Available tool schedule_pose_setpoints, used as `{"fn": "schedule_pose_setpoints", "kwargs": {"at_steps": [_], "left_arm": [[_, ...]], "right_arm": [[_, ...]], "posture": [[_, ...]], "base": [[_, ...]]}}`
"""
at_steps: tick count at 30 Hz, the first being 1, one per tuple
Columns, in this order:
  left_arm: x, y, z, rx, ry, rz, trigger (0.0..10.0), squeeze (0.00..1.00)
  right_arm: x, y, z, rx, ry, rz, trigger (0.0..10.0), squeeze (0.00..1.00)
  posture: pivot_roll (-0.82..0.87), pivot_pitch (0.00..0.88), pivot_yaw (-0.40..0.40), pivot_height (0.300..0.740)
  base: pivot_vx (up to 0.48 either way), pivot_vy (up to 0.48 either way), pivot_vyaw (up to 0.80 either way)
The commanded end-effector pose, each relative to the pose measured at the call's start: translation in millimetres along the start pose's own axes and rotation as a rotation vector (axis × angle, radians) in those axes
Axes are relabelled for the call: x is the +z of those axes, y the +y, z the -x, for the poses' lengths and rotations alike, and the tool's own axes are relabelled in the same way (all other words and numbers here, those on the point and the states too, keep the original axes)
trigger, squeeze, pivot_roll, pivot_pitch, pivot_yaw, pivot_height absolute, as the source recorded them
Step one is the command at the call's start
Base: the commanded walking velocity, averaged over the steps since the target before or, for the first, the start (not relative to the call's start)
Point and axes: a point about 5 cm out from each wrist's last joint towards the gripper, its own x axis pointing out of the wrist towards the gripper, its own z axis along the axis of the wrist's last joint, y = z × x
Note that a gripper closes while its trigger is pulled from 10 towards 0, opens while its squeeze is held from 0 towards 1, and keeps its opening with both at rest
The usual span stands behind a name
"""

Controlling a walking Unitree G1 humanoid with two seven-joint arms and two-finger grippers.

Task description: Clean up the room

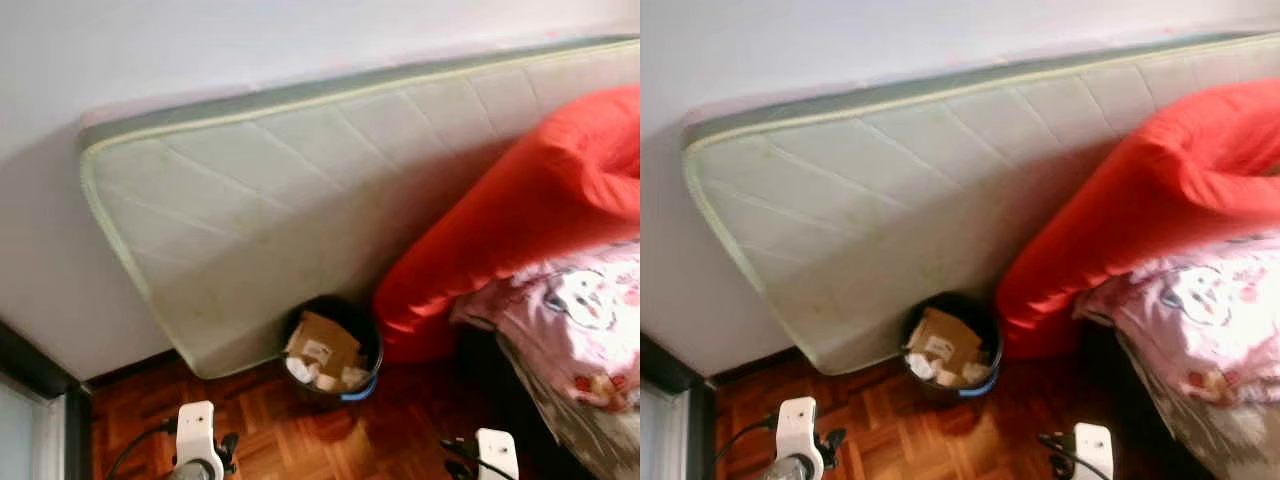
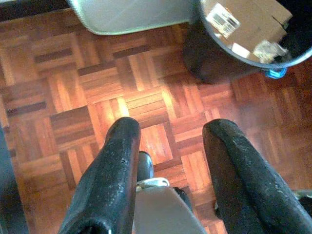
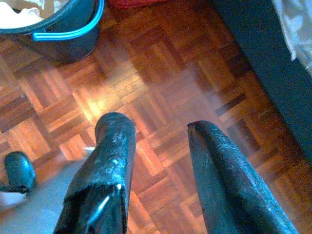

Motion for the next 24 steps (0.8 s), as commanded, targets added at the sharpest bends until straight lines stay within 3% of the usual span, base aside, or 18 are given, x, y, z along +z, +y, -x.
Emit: {"fn": "schedule_pose_setpoints", "kwargs": {"at_steps": [1, 18, 24], "left_arm": [[-7.6, -1.4, 1.6, -0.007, 0.028, -0.003, 10.0, 0.00], [-2.6, -5.7, 0.2, -0.029, 0.008, -0.047, 10.0, 0.00], [-2.6, -5.9, 0.2, -0.029, 0.009, -0.051, 10.0, 0.00]], "right_arm": [[-3.5, -2.9, 0.9, -0.004, 0.016, 0.006, 10.0, 0.00], [-6.0, -1.7, 1.1, 0.000, 0.030, 0.023, 10.0, 0.00], [-7.5, 0.4, 1.2, 0.004, 0.032, 0.026, 10.0, 0.00]], "posture": [[0.02, 0.155, -0.021, 0.740], [0.01, 0.161, -0.010, 0.740], [0.01, 0.151, -0.002, 0.740]], "base": [[0.000, 0.000, -0.78], [0.000, -0.047, -0.78], [0.000, -0.231, -0.77]]}}
